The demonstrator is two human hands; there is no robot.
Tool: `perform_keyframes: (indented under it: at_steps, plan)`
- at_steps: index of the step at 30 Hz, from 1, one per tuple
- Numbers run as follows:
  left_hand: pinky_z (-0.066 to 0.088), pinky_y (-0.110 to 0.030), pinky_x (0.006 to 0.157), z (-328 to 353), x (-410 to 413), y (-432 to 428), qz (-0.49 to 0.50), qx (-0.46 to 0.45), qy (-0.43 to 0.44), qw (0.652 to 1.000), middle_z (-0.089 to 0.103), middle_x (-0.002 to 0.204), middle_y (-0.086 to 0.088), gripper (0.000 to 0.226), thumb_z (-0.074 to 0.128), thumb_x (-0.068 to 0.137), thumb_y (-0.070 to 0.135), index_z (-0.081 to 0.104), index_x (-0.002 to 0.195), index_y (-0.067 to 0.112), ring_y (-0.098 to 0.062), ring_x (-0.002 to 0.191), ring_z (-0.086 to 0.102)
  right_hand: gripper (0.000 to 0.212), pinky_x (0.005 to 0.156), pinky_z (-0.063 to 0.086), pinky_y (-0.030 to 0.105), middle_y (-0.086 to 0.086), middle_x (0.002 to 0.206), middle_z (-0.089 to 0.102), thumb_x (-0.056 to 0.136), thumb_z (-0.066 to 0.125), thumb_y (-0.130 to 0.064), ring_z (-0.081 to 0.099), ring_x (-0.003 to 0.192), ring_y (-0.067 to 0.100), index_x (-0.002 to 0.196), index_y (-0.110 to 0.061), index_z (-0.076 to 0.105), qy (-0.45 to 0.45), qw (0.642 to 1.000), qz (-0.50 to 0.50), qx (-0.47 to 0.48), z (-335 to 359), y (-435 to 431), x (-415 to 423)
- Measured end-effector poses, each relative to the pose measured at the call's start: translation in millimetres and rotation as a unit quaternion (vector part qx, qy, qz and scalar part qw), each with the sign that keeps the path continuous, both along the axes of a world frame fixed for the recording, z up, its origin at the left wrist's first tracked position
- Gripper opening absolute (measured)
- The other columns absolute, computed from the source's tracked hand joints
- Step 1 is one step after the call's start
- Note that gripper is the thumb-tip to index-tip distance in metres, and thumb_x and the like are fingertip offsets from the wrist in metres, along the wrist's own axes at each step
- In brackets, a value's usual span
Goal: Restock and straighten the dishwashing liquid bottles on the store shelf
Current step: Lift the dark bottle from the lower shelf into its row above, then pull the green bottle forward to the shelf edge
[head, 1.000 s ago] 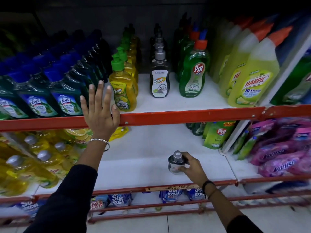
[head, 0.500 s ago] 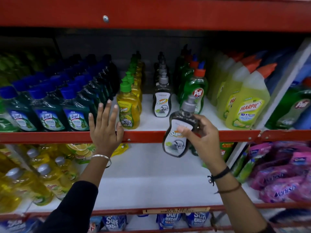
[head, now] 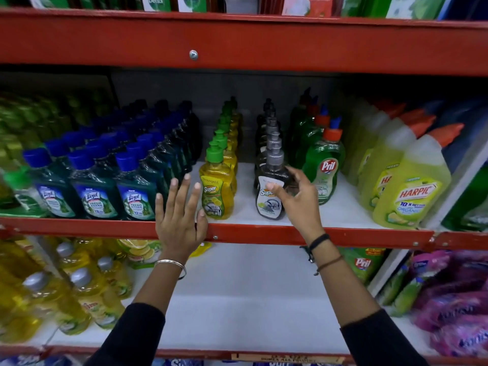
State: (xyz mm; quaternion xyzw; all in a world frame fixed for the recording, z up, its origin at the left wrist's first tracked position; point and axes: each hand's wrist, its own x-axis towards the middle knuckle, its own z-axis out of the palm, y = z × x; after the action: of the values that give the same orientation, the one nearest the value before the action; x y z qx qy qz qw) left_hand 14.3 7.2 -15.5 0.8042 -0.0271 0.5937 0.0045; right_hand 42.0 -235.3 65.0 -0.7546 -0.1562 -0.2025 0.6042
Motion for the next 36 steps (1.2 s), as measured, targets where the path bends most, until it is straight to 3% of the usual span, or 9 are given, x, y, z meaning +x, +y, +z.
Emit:
perform_keyframes:
  at_steps: [5,9,12,15,20,22,25,31,36]
  plan:
    - [0.01,-0.045,0.122,0.3,0.0,-0.5,-0.002,0.004,-0.002,1.0,0.023,0.16,-0.001,0.058,0.034,0.097,0.029,0.023,0.153,0.02,-0.023,0.148,0.022,0.052,0.091,0.054,0.046,0.002,0.106,0.069,0.074,0.077,-0.028,0.068,0.099,0.018,0.121,-0.02,0.056,0.019,1.0,0.01,-0.01,-2.1,-4.2,8.8]
    - [0.006,-0.047,0.121,3.0,-4.2,-6.7,-0.014,-0.041,0.015,0.999,0.029,0.157,-0.005,0.056,0.031,0.1,0.034,0.018,0.154,0.022,-0.02,0.15,0.016,0.054,0.094,0.053,0.043,0.002,0.109,0.067,0.078,0.074,-0.016,0.067,0.101,0.018,0.128,-0.015,0.053,0.023,0.999,0.027,-0.03,-0.2,-7.4,3.9]
    - [0.0,-0.053,0.12,10.9,-6.2,-28.1,-0.058,-0.086,0.019,0.994,0.017,0.162,0.002,0.057,0.029,0.099,0.037,0.017,0.154,0.022,-0.019,0.15,0.013,0.053,0.101,0.048,0.039,0.001,0.119,0.063,0.082,0.07,-0.012,0.061,0.111,0.017,0.131,-0.015,0.051,0.019,0.998,0.02,-0.055,1.5,-16.6,-5.9]
    - [0.0,-0.056,0.119,22.1,-6.6,-64.3,-0.113,-0.039,0.022,0.993,0.008,0.163,0.008,0.057,0.03,0.099,0.035,0.017,0.153,0.022,-0.019,0.151,0.01,0.047,0.099,0.048,0.033,0.004,0.126,0.063,0.085,0.067,-0.015,0.058,0.116,0.014,0.129,-0.014,0.052,-0.034,0.998,-0.024,-0.043,2.5,-41.7,-19.6]
    - [-0.003,-0.05,0.121,35.7,3.4,-104.1,-0.094,-0.01,0.015,0.995,0.004,0.164,0.006,0.059,0.032,0.1,0.038,0.014,0.154,0.022,-0.02,0.151,0.005,0.027,0.093,0.047,0.025,0.003,0.114,0.066,0.088,0.064,-0.017,0.062,0.108,0.016,0.115,-0.013,0.061,-0.148,0.972,-0.184,0.021,12.6,-114.5,-37.3]
    - [-0.003,-0.051,0.12,31.5,8.6,-102.7,-0.072,-0.017,0.028,0.997,0.003,0.164,0.002,0.062,0.036,0.099,0.039,0.015,0.154,0.02,-0.024,0.151,0.001,0.022,0.092,0.045,0.022,0.002,0.109,0.066,0.088,0.063,-0.017,0.061,0.104,0.019,0.109,-0.01,0.065,-0.191,0.941,-0.279,0.024,13.5,-151.6,-38.2]
    - [-0.002,-0.054,0.12,24.0,12.5,-96.6,-0.06,-0.03,0.047,0.997,0.004,0.164,-0.006,0.063,0.037,0.098,0.039,0.019,0.153,0.015,-0.031,0.151,0.0,0.025,0.097,0.044,0.032,0.012,0.111,0.068,0.085,0.065,-0.017,0.059,0.105,0.025,0.108,-0.006,0.065,-0.222,0.887,-0.405,0.022,7.1,-207.1,-29.2]
    - [-0.005,-0.05,0.121,24.2,14.5,-97.7,-0.058,-0.023,0.043,0.997,0.003,0.164,-0.005,0.064,0.039,0.097,0.039,0.018,0.153,0.017,-0.031,0.151,0.0,0.076,0.111,0.026,0.04,0.021,0.145,0.036,0.077,0.071,-0.023,0.031,0.136,0.034,0.14,-0.005,0.033,-0.049,0.879,-0.472,0.044,3.1,-273.2,0.9]
    - [-0.002,-0.052,0.12,22.5,15.0,-96.8,-0.057,-0.021,0.046,0.997,0.003,0.164,-0.004,0.064,0.037,0.097,0.039,0.015,0.154,0.02,-0.029,0.151,0.0,0.091,0.113,0.024,0.044,0.025,0.149,0.031,0.075,0.074,-0.023,0.028,0.139,0.037,0.145,-0.002,0.02,0.017,0.887,-0.46,0.007,5.7,-297.3,15.6]
